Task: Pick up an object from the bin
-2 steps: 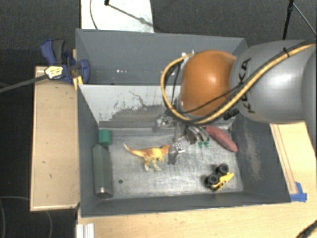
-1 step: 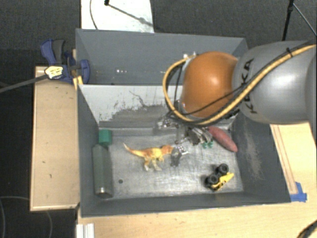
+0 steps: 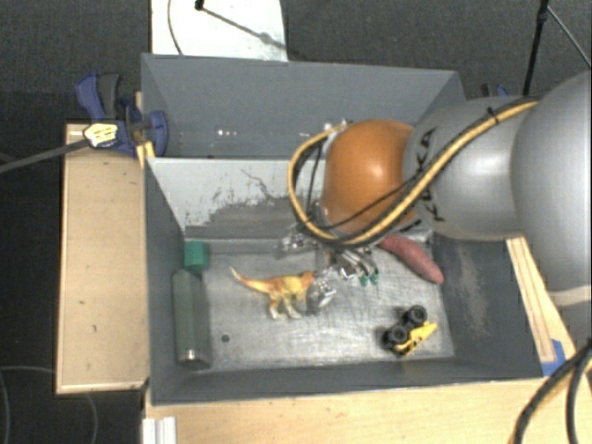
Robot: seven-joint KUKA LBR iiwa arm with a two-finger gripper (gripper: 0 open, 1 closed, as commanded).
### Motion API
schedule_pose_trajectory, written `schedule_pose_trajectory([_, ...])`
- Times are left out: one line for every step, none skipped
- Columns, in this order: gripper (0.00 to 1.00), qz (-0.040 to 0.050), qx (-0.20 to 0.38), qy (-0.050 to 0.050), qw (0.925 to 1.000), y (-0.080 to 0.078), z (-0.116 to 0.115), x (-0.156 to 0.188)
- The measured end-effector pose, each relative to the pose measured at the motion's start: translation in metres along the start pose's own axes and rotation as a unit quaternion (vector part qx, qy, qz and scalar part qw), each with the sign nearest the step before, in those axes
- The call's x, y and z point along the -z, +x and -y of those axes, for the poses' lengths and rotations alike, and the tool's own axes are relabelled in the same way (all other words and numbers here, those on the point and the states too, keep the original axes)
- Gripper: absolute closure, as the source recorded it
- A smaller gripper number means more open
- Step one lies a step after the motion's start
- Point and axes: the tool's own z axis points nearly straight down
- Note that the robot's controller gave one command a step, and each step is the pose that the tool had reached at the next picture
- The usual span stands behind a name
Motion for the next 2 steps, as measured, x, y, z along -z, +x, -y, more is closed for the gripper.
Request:
schedule_pose_trajectory([1.00,-0.0003,0.046,0.000,0.9989,0.0118,-0.0049,-0.0230])
schedule_pose_trajectory([1.00,-0.0003,0.046,0.000,0.9990,0.0118,-0.0049,-0.0230])
